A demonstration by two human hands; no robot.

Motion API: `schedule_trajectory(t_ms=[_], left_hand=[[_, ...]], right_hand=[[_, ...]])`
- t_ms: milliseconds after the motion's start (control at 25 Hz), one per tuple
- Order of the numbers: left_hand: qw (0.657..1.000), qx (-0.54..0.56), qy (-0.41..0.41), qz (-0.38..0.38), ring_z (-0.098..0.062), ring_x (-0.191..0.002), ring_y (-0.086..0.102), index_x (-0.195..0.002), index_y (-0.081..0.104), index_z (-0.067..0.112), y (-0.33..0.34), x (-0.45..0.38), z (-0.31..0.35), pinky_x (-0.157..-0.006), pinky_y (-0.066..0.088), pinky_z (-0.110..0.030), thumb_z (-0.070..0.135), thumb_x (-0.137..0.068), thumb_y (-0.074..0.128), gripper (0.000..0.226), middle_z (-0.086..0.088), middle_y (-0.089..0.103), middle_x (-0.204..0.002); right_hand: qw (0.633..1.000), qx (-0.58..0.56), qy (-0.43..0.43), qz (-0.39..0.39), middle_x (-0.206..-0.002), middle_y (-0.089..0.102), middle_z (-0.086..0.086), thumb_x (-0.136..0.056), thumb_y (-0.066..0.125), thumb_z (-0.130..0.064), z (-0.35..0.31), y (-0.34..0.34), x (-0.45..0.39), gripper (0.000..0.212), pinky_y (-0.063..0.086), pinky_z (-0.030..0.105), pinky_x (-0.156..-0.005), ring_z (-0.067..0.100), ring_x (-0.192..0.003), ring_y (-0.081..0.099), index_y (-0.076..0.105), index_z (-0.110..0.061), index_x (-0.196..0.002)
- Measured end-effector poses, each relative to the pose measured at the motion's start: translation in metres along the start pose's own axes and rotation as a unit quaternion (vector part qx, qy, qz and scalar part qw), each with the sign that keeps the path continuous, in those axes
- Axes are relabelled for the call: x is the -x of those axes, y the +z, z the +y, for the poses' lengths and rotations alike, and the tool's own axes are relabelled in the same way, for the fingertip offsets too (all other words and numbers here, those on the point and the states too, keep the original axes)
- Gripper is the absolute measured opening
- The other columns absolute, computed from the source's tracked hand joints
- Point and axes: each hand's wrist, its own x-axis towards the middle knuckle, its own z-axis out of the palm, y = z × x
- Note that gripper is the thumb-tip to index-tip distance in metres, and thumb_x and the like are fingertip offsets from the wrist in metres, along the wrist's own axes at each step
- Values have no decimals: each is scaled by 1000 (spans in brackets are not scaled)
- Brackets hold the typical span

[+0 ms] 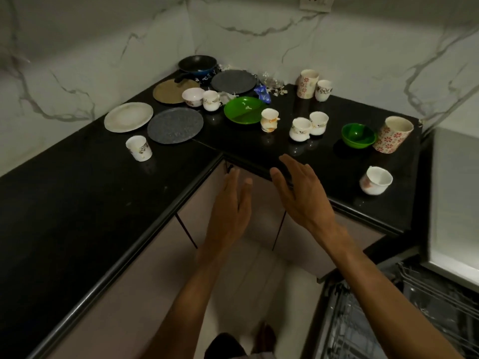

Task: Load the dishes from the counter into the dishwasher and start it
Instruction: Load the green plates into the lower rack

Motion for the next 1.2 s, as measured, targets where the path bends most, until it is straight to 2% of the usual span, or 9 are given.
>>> schedule_trajectory(t_ms=[160, 400, 520, 680, 800, 920, 1000, 1080, 1200], left_hand=[[1000, 19, -13, 2, -15, -144, 30, -152, 28, 20, -2, -47, -12, -118, 29, -42, 47, -100, 39, 59, -2, 33, -156], [999, 13, -9, -38, -17, -145, 27, -152, 28, 18, -11, -134, -16, -117, 29, -42, 45, -101, 38, 58, -4, 31, -157], [999, 7, -1, -38, -18, -145, 28, -150, 32, 15, -20, -176, -15, -115, 24, -27, 41, -103, 39, 54, -6, 33, -156], [998, 16, -1, -62, -15, -142, 33, -149, 35, 15, -28, -220, -17, -108, 25, -20, 41, -103, 38, 54, -4, 36, -155], [998, 25, -4, -58, -13, -139, 36, -149, 36, 16, -26, -247, -18, -103, 27, -17, 42, -103, 38, 53, -3, 39, -153], [999, 11, -6, -48, -9, -136, 39, -147, 38, 15, -20, -268, -20, -98, 27, -9, 40, -103, 39, 51, -3, 42, -151], [999, 4, -9, -43, -4, -132, 40, -146, 40, 15, -17, -281, -20, -91, 26, -2, 39, -103, 39, 49, -2, 44, -149], [999, 0, -17, -37, -8, -134, 40, -147, 39, 16, -14, -292, -19, -95, 27, -8, 39, -103, 38, 50, -2, 45, -149], [999, 16, -31, -12, -2, -130, 41, -145, 42, 15, -13, -300, -19, -93, 27, -4, 37, -104, 39, 47, 0, 46, -147]], right_hand=[[1000, -8, -3, 4, -146, 48, 7, -100, 39, -46, 1, 19, -41, 55, 23, 38, -119, 21, -136, 41, 43, -12, -144], [1000, -12, -4, 25, -131, 59, 9, -101, 45, -41, -2, 44, -103, 49, 35, 45, -112, 23, -123, 51, 48, -9, -138], [1000, 0, 7, 23, -123, 63, 9, -101, 43, -44, 1, 66, -145, 49, 42, 49, -103, 24, -112, 55, 49, -9, -136], [1000, 16, 21, 2, -130, 60, 13, -100, 45, -43, 12, 103, -190, 53, 46, 41, -100, 28, -117, 56, 48, -7, -138], [997, 17, 58, -36, -135, 57, 15, -99, 47, -41, 22, 121, -217, 55, 49, 43, -96, 30, -121, 55, 42, -9, -143], [994, 20, 82, -73, -118, 65, 15, -96, 51, -33, 37, 137, -249, 51, 54, 43, -82, 31, -106, 63, 43, -9, -140], [989, -21, 123, -81, -97, 69, 11, -93, 55, -29, 50, 153, -276, 36, 53, 38, -71, 26, -85, 66, 56, -7, -121], [965, -133, 216, -71, -78, 68, 8, -92, 58, -26, 61, 163, -303, 24, 54, 37, -64, 22, -68, 64, 64, -3, -92], [831, -382, 396, -81, -82, 67, 16, -98, 55, -28, 69, 177, -333, 35, 61, 36, -67, 25, -67, 67, 63, 7, -101]])
